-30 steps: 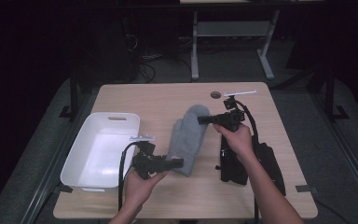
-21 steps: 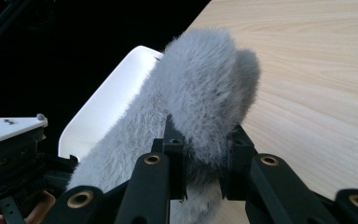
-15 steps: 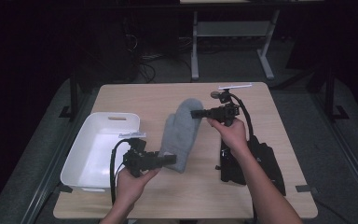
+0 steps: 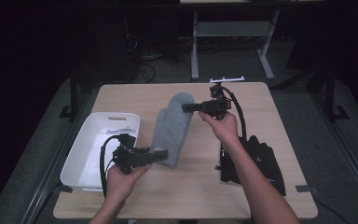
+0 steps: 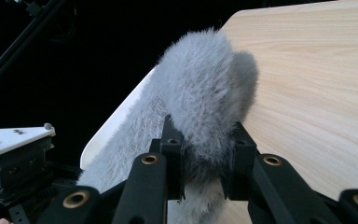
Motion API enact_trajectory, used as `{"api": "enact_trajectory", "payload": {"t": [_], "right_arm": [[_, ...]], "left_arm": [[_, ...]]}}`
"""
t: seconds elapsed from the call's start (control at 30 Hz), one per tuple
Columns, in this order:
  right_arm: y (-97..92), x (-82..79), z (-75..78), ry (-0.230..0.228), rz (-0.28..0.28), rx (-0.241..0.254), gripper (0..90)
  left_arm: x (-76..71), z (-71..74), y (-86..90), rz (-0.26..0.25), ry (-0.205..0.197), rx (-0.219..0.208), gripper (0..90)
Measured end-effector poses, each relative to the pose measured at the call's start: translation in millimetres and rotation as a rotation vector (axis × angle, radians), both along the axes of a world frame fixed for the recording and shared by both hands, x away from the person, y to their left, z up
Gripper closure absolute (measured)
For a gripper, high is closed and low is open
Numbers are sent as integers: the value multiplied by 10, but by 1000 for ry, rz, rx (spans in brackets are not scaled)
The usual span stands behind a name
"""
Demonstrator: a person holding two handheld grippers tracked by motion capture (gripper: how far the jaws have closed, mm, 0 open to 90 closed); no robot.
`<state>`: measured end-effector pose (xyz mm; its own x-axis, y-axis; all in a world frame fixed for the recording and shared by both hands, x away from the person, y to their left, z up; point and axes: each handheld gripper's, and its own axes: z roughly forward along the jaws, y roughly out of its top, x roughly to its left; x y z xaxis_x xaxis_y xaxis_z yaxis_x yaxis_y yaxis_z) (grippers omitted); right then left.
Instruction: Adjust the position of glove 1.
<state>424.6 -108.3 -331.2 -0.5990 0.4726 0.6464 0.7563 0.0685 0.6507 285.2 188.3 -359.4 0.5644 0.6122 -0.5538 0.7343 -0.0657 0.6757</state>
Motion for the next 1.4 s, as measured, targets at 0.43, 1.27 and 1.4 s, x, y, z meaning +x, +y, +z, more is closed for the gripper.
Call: {"api": "enact_trajectory", "payload": {"t": [0.43,1.27,1.4], "right_arm": [[209,50,125,-3,18,18,734],[668,138,237,3,69,56,727],[761,147,251,-7,81,52,724]], "left_arm": [[-6,82,174,27,-10,-12,451],[-50,166,610,77,-17,-31,447],[-68,162,689,86,-16,-36,445]]}}
